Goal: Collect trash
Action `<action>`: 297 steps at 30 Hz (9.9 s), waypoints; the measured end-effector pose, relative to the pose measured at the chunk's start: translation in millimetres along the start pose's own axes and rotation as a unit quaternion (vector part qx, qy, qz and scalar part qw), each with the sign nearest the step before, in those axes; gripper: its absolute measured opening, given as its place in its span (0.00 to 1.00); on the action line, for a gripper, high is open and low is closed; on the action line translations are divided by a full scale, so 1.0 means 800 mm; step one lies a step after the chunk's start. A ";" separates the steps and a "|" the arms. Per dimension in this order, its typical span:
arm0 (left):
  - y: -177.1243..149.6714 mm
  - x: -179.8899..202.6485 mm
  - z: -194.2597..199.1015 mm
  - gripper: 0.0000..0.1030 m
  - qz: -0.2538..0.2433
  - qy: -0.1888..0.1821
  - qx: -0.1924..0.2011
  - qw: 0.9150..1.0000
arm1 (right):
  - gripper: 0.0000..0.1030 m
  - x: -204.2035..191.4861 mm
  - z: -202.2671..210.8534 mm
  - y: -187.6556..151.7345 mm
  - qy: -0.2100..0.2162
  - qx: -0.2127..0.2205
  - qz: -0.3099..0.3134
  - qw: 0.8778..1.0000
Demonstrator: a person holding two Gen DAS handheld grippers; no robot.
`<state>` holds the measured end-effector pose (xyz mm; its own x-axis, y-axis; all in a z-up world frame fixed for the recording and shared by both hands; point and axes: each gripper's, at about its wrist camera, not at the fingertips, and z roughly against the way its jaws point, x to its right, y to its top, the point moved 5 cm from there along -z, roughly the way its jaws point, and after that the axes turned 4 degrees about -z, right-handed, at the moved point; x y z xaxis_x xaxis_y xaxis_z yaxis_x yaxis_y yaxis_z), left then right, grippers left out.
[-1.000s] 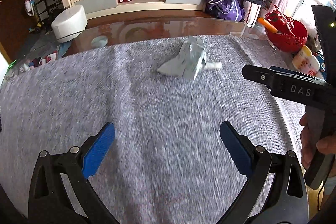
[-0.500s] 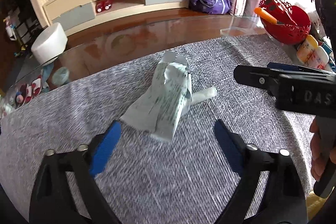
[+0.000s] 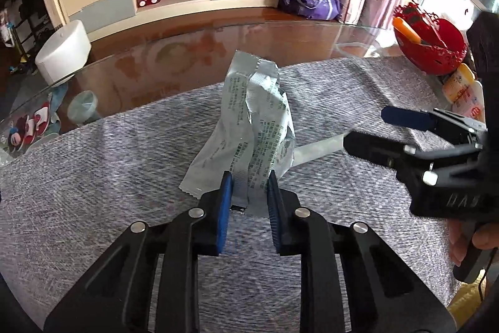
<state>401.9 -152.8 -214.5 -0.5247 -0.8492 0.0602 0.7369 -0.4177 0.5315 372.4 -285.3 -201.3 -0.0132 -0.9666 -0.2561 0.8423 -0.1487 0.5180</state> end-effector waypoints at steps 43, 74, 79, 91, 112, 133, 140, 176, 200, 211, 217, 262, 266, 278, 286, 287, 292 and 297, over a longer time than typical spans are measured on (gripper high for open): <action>-0.135 0.029 0.204 0.04 0.020 0.019 0.044 0.999 | 0.14 -0.086 0.144 -0.154 0.035 -0.018 0.018 0.999; -0.397 0.130 0.322 0.04 0.059 0.006 0.042 0.997 | 0.14 -0.125 0.239 -0.393 0.049 -0.034 -0.008 0.998; -0.426 0.136 0.297 0.04 0.065 -0.003 0.016 0.998 | 0.14 -0.126 0.218 -0.424 0.049 -0.062 -0.012 0.997; -0.478 0.124 0.215 0.04 0.097 -0.009 -0.058 0.994 | 0.14 -0.112 0.140 -0.464 0.031 -0.131 -0.028 0.990; -0.473 0.112 0.160 0.09 0.119 -0.036 -0.112 0.986 | 0.17 -0.112 0.089 -0.488 0.010 -0.191 -0.013 0.982; -0.441 0.101 0.202 0.75 0.101 0.019 -0.068 0.992 | 0.80 -0.112 0.128 -0.453 -0.005 -0.135 0.012 0.991; -0.402 0.096 0.273 0.83 0.094 0.057 0.004 0.994 | 0.89 -0.123 0.191 -0.406 -0.014 -0.056 0.015 0.998; -0.300 0.117 0.540 0.92 0.066 0.213 0.285 0.932 | 0.97 -0.146 0.473 -0.292 -0.068 0.280 0.021 0.957; -0.306 0.112 0.536 0.92 0.074 0.207 0.279 0.935 | 0.97 -0.147 0.461 -0.295 -0.076 0.266 0.013 0.961; -0.308 0.114 0.534 0.92 0.072 0.201 0.277 0.937 | 0.97 -0.143 0.457 -0.294 -0.079 0.260 0.003 0.962; -0.307 0.114 0.533 0.92 0.069 0.203 0.275 0.937 | 0.97 -0.143 0.455 -0.294 -0.078 0.257 0.000 0.963; -0.301 0.118 0.541 0.92 0.075 0.201 0.279 0.936 | 0.97 -0.146 0.448 -0.303 -0.075 0.253 -0.012 0.964; -0.299 0.120 0.542 0.92 0.076 0.202 0.280 0.936 | 0.97 -0.150 0.447 -0.306 -0.076 0.253 -0.014 0.964; -0.296 0.121 0.542 0.92 0.079 0.202 0.278 0.936 | 0.97 -0.149 0.446 -0.306 -0.077 0.251 -0.016 0.965; -0.295 0.119 0.537 0.92 0.093 0.196 0.264 0.940 | 0.97 -0.154 0.447 -0.309 -0.079 0.250 -0.025 0.965; -0.295 0.120 0.537 0.92 0.092 0.193 0.264 0.940 | 0.97 -0.154 0.447 -0.309 -0.078 0.250 -0.025 0.965; -0.297 0.123 0.534 0.92 0.090 0.180 0.269 0.942 | 0.97 -0.156 0.446 -0.307 -0.079 0.247 -0.028 0.965; -0.298 0.127 0.535 0.92 0.089 0.174 0.282 0.939 | 0.97 -0.158 0.443 -0.308 -0.079 0.242 -0.032 0.967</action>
<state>-9.5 -0.8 26.3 -0.1700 -0.9847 -0.0370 0.4051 -0.1041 0.9083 -24.4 -200.6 -6.9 -0.1714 -0.9662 -0.1926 0.4867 -0.2530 0.8361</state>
